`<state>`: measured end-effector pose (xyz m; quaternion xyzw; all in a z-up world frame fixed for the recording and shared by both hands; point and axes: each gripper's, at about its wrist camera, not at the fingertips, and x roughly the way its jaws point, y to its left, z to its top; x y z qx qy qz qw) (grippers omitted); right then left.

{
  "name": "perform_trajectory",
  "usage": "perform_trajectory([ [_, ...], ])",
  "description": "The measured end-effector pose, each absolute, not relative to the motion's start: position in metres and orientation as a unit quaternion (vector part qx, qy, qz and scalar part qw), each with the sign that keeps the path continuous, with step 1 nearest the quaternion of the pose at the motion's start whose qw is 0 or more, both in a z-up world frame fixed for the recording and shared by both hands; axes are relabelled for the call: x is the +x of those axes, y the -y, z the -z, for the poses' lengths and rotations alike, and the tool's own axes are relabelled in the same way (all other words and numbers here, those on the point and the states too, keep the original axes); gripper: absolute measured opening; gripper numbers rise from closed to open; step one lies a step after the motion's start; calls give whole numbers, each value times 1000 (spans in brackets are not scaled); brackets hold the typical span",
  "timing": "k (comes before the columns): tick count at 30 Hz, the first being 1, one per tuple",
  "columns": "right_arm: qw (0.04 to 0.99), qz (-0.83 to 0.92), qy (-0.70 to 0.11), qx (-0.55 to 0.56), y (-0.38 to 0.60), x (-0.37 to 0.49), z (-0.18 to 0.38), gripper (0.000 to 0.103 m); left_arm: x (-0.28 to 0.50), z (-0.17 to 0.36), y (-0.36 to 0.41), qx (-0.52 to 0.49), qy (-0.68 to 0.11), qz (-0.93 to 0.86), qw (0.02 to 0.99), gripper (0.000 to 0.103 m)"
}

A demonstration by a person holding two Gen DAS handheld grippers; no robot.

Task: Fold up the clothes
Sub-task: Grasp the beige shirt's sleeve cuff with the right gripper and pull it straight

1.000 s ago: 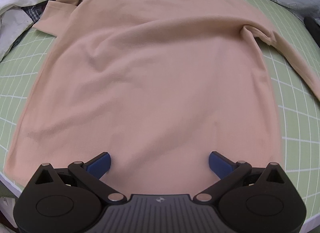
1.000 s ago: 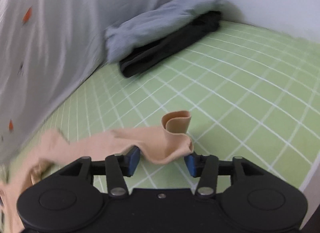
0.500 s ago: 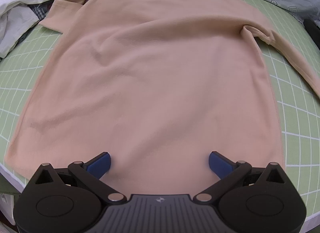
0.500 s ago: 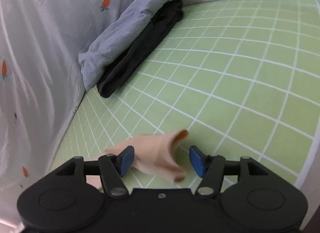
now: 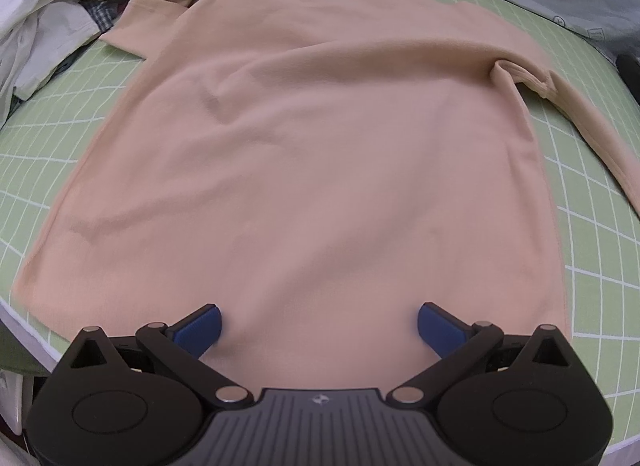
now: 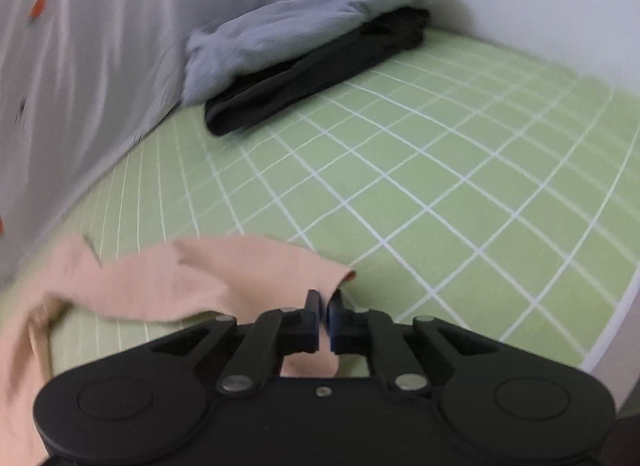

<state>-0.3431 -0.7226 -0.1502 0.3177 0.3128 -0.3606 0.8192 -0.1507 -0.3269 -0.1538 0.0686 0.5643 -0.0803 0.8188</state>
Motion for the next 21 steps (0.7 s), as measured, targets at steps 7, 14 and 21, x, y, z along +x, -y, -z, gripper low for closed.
perform_trajectory([
  [7, 822, 359, -340, 283, 692, -378, 148, 3, -151, 155, 329, 65, -561, 78, 821, 103],
  [14, 833, 330, -356, 266, 673, -389, 143, 3, -157, 153, 328, 66, -562, 81, 820, 103],
  [21, 838, 335, -364, 230, 670, -376, 140, 22, -158, 153, 328, 66, -561, 80, 821, 103],
])
